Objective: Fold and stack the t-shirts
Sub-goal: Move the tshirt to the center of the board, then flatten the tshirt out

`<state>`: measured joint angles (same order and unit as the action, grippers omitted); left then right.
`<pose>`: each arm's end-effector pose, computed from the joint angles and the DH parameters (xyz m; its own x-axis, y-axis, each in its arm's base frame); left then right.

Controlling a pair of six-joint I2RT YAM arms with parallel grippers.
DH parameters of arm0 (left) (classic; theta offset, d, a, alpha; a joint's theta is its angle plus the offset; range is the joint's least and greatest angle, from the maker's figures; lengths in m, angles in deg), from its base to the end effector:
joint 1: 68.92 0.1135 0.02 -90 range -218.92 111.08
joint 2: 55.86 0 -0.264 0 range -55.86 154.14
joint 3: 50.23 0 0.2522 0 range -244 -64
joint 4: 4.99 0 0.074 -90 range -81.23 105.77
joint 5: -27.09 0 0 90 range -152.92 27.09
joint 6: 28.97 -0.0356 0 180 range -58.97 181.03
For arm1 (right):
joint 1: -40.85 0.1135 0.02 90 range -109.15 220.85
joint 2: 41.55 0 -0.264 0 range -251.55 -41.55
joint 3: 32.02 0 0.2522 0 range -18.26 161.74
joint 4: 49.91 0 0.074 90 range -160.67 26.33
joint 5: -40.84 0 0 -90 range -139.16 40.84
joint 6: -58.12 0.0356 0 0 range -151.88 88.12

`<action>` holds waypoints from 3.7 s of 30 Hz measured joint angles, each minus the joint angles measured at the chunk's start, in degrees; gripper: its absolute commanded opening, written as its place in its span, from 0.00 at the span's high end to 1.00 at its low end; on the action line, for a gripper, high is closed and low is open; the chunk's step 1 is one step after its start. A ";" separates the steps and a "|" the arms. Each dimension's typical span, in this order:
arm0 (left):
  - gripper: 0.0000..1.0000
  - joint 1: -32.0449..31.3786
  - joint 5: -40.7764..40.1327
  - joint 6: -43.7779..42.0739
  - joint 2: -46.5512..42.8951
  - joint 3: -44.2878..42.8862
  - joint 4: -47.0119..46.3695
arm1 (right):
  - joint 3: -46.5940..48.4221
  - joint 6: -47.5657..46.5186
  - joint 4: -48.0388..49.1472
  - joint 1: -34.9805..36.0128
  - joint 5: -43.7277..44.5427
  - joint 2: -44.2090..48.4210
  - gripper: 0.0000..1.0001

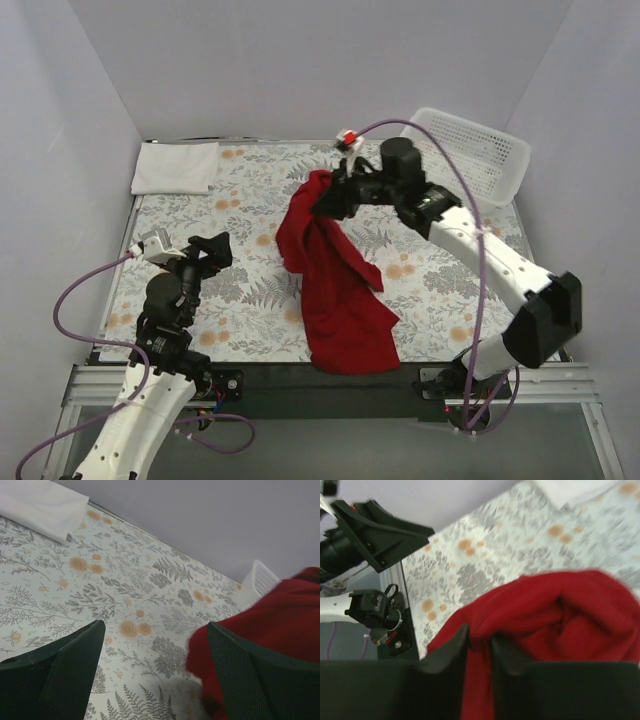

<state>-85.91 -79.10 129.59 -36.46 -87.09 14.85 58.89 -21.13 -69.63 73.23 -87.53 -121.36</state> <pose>0.1173 -0.0255 0.2724 -0.0277 -0.9262 -0.3760 -0.0318 0.3768 -0.9258 0.2597 0.1909 0.4066 -0.2993 -0.0167 -0.9540 -0.8981 0.3426 0.2758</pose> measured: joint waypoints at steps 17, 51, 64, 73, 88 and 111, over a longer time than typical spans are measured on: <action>0.18 -0.02 2.73 -0.83 12.85 -1.03 2.95 | -13.16 -6.54 -10.12 9.33 30.21 -3.08 0.26; 0.17 -7.85 15.63 3.50 40.87 -19.04 9.16 | -36.09 -0.42 -13.64 13.99 46.23 12.09 0.27; 0.40 -35.52 4.90 -9.03 84.32 -52.15 15.10 | -44.19 6.88 -18.38 -9.79 48.96 19.06 0.02; 0.56 -40.50 4.24 -15.65 97.85 -62.25 17.07 | -45.40 8.31 -19.65 -16.31 44.81 21.24 0.02; 0.61 -40.57 6.23 -18.05 104.10 -67.17 17.88 | -46.31 8.61 -19.74 -17.05 43.30 23.56 0.02; 1.00 -40.54 6.12 -17.90 104.43 -67.36 18.08 | -46.99 8.57 -19.71 -17.38 41.66 23.41 0.02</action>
<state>-126.46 -72.98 111.69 67.97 -154.45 32.93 11.89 -12.57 -89.34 55.86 -45.87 -97.95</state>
